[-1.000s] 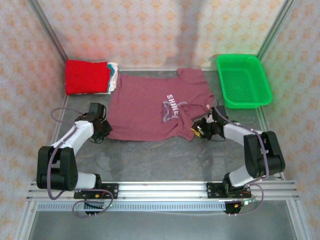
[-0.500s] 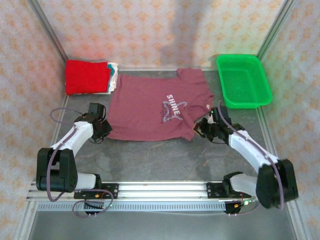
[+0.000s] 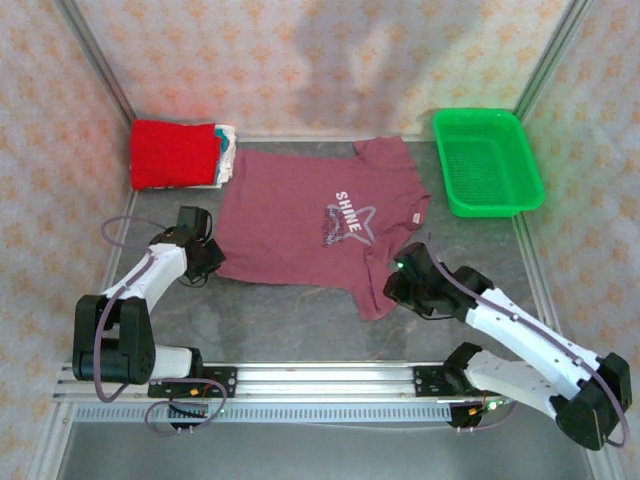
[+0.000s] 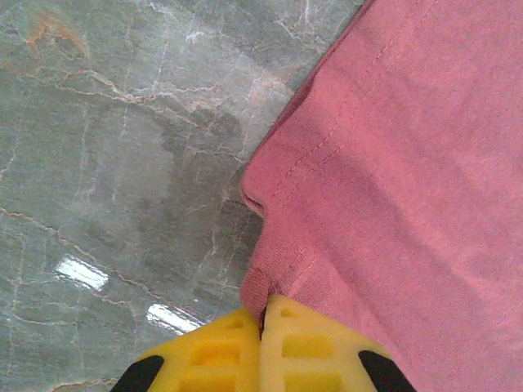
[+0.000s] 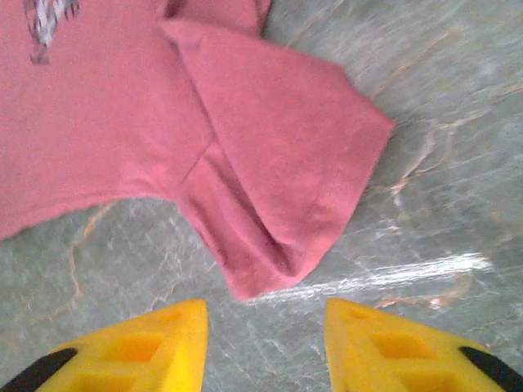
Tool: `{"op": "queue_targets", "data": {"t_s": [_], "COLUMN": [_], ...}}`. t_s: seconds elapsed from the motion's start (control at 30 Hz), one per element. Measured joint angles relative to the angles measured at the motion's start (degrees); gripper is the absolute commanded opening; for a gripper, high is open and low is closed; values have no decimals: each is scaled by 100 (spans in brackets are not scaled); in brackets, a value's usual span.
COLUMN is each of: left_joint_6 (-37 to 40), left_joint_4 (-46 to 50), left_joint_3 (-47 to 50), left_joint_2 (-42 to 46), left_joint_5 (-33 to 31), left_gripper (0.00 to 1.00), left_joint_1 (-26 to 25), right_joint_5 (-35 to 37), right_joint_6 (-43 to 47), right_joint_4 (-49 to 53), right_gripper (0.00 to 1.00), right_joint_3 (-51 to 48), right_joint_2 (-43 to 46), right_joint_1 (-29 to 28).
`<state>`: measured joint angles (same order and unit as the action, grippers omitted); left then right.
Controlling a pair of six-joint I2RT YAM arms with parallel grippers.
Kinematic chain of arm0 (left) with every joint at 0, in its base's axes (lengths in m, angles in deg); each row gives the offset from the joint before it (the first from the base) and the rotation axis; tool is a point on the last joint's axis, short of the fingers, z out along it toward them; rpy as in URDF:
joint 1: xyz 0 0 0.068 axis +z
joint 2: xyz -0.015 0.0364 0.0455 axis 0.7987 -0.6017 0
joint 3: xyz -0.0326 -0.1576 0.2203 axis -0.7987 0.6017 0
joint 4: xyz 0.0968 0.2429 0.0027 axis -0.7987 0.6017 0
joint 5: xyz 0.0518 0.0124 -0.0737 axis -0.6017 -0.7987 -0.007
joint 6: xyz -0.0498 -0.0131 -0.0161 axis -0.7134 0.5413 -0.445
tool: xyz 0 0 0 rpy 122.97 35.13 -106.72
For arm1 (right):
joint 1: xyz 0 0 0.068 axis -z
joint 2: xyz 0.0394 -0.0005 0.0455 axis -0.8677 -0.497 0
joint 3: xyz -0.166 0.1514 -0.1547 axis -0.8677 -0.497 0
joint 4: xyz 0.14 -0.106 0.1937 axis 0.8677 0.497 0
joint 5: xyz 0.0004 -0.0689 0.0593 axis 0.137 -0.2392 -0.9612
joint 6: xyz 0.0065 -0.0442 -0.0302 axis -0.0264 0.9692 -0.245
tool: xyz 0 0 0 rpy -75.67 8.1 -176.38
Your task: Fold and stack the t-shirts
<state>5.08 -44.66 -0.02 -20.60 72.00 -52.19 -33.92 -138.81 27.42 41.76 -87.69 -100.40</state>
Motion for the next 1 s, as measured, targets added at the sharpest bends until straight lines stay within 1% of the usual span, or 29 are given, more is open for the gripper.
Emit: {"op": "queue_targets", "data": {"t_s": [0.07,0.1,0.17,0.2,0.3,0.4,0.53,0.73,0.9,1.0], "left_joint_6": [0,0,0,0,2,2,0,0,0,0], "left_joint_4": [-2,-4,-17,-26,-39,-57,-131,-203,-216,-232], "left_joint_3": [0,0,0,0,2,31,120,225,227,225], "left_joint_2": [-15,-15,-15,-15,-15,-17,-42,-166,-184,-186], "left_joint_5": [2,15,17,17,17,17,24,63,68,70], "left_gripper": [0,0,0,0,0,0,0,0,0,0], "left_joint_1": [0,0,0,0,0,0,0,0,0,0], "right_joint_5": [179,175,-9,-208,-721,-1196,-1655,-2072,-2094,-2063], "right_joint_6": [46,92,197,293,584,907,1279,1541,1679,1742], "right_joint_4": [85,70,-26,-197,-595,-984,-1419,-2188,-2389,-2472], "right_gripper": [46,44,43,42,38,38,39,39,41,39], "right_joint_3": [90,114,87,-13,-385,-673,-756,-813,-901,-940], "right_joint_2": [98,127,151,140,-140,-776,-1475,-1921,-2157,-2245], "right_joint_1": [116,289,872,1320,2306,2767,2916,2914,2914,2914]}}
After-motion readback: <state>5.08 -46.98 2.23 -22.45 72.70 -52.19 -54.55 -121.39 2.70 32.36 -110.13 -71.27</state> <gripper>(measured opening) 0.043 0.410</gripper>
